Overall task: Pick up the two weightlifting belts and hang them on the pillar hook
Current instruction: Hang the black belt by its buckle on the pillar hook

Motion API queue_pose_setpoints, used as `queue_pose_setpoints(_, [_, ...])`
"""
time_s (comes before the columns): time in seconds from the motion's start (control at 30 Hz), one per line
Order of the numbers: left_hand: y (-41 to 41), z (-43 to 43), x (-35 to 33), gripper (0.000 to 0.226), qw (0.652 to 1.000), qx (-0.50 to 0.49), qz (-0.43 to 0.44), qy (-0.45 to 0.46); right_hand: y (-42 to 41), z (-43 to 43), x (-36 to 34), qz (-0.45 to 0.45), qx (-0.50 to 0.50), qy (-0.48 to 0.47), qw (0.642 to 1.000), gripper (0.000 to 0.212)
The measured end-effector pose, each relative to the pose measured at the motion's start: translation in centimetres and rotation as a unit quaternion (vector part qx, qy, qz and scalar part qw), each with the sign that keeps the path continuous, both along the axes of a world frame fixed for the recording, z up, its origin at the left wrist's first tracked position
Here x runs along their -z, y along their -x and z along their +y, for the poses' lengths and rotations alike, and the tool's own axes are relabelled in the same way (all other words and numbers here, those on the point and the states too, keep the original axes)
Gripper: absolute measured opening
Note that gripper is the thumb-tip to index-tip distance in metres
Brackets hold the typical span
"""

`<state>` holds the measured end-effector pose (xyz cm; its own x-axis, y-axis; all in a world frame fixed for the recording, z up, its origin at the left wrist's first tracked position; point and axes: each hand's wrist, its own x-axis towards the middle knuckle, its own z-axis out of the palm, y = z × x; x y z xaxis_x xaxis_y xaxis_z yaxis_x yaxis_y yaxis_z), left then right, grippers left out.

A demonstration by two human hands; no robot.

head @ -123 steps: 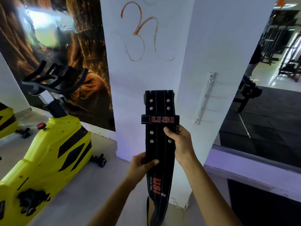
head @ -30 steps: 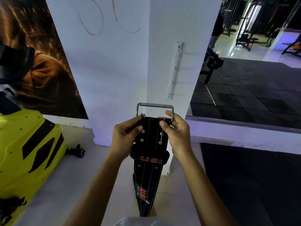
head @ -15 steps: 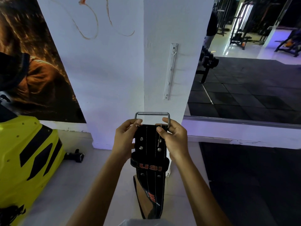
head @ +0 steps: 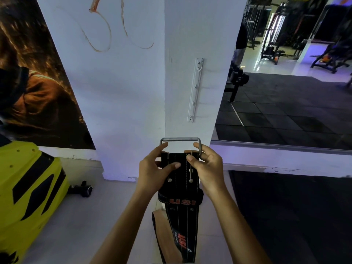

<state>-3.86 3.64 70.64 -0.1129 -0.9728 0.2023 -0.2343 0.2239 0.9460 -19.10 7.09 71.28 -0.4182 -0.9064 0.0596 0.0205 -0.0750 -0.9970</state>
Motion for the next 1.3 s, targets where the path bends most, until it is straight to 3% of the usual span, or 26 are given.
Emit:
queue_pose_setpoints(0.17, [0.1, -0.1, -1.0, 0.056, 0.995, -0.036, 0.094, 0.002, 0.8, 0.0, -0.5, -0.006, -0.046, 0.042, 0.998, 0.042])
queue_pose_setpoints(0.27, [0.2, -0.7, -2.0, 0.028, 0.988, -0.015, 0.149, -0.048, 1.4, -0.2, -1.0, 0.0, -0.067, 0.05, 0.997, 0.041])
queue_pose_setpoints(0.37, [0.6, -1.4, -2.2, 0.034, 0.99, -0.023, 0.132, -0.045, 1.8, 0.0, -1.1, 0.013, -0.079, 0.053, 0.995, 0.037])
queue_pose_setpoints(0.5, [1.7, -1.2, -1.8, 0.026, 0.99, -0.033, 0.137, -0.016, 2.1, -0.1, -1.4, 0.043, -0.069, 0.075, 0.994, 0.015])
queue_pose_setpoints(0.7, [2.7, -1.6, -3.4, 0.02, 0.976, 0.027, 0.207, -0.061, 4.0, -1.4, -2.9, 0.022, -0.053, 0.128, 0.99, 0.015])
queue_pose_setpoints(1.13, [6.6, -9.1, -17.3, 0.02, 0.979, 0.11, 0.172, 0.012, 10.1, -9.5, -14.7, 0.113, -0.062, 0.26, 0.957, 0.02])
queue_pose_setpoints(1.3, [7.6, -12.5, -23.6, 0.022, 0.976, 0.123, 0.172, 0.05, 11.6, -13.1, -21.7, 0.207, -0.039, 0.306, 0.928, 0.016])
